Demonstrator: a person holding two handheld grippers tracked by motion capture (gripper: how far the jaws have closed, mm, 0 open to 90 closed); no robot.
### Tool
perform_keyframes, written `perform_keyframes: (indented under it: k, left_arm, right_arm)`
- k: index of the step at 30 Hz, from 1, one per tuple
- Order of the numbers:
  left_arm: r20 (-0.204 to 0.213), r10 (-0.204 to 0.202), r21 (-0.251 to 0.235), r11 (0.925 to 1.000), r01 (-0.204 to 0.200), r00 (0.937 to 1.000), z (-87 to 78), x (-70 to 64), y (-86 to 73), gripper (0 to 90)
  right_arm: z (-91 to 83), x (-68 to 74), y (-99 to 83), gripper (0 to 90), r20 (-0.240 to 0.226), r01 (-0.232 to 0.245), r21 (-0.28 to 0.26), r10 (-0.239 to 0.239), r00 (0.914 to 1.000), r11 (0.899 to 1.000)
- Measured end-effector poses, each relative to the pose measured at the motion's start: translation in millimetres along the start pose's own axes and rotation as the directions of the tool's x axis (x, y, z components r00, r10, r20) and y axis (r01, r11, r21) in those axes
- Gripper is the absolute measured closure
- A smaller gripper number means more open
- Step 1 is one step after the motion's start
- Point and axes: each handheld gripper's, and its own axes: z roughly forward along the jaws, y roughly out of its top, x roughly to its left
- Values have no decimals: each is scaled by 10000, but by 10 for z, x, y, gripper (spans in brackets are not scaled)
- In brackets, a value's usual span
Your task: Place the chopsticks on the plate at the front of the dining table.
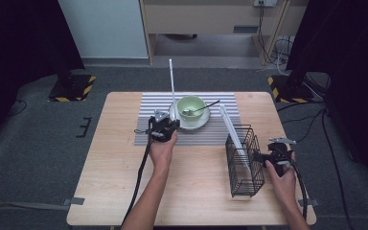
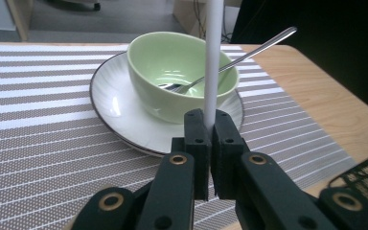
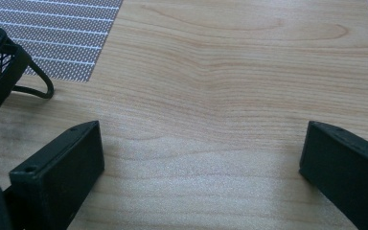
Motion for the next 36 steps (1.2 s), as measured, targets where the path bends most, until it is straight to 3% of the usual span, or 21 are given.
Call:
perform_keyframes:
  k: [10, 26, 36]
  left_arm:
    - [-397, -49, 232, 9997, 58, 9992, 65, 84, -28, 867]
    - [-476, -64, 592, 9982, 92, 9988, 98, 98, -97, 866]
    - [-664, -468, 830, 9952, 523, 9967, 120, 194, -178, 866]
  right_arm:
    - [1, 2, 0, 14, 19, -11, 1, 11, 10000, 10000]
    - [2, 5, 2, 13, 19, -43, 0, 43, 10000, 10000]
    - [4, 8, 3, 11, 23, -60, 6, 60, 10000, 10000]
